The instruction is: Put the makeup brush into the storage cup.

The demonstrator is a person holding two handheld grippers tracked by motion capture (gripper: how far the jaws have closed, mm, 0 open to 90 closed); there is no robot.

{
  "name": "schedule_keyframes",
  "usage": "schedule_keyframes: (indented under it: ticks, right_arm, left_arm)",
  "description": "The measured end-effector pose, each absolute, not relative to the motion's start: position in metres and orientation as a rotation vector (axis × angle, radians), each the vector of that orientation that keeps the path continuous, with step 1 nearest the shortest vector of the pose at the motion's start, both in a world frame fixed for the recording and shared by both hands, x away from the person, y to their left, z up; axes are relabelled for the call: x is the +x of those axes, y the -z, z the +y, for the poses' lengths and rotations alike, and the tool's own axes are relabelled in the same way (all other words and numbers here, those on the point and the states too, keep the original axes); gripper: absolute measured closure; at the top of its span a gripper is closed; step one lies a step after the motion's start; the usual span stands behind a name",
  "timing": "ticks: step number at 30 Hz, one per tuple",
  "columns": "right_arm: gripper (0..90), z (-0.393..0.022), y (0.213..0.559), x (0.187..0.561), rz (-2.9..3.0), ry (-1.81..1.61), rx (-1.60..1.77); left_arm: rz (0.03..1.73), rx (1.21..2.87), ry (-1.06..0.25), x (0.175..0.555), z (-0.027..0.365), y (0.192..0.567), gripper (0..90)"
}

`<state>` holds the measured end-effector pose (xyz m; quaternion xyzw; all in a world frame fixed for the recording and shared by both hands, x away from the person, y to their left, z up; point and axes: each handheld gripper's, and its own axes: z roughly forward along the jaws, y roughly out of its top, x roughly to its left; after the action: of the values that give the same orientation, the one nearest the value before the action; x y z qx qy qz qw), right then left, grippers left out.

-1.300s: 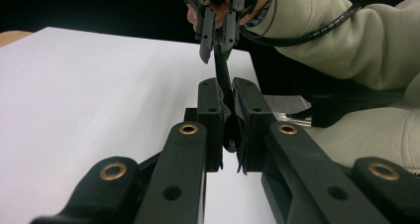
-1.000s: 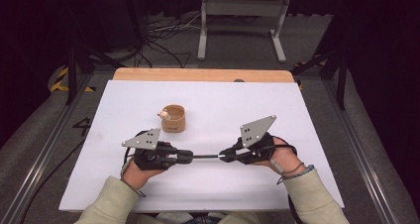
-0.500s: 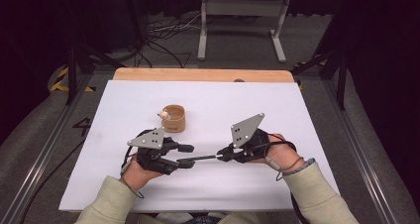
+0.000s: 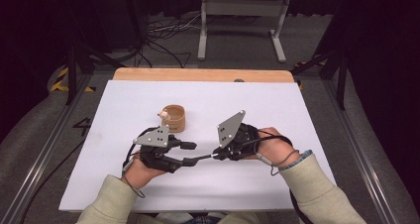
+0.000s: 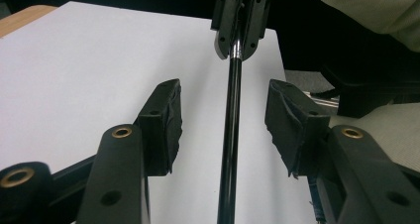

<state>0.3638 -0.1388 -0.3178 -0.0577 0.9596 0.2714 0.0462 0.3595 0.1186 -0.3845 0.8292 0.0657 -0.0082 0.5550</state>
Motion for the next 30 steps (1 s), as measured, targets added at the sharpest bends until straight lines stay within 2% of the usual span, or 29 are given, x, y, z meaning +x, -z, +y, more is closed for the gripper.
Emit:
schedule_keyframes:
  ticks: [10,17,30]
  right_arm:
    - [82.6,-0.129,0.316,0.366,2.951,-0.737,-0.172]
    - [82.6,-0.122,0.318,0.365,2.957,-0.677,-0.174]
    - [82.5,-0.121,0.319,0.361,2.957,-0.639,-0.15]
  left_arm:
    - [0.152,2.001,0.022,0.361,0.113,0.385,48.5]
    - [0.142,2.017,0.04,0.365,0.107,0.386,55.2]
    - [0.086,2.069,0.088,0.367,0.09,0.39,62.0]
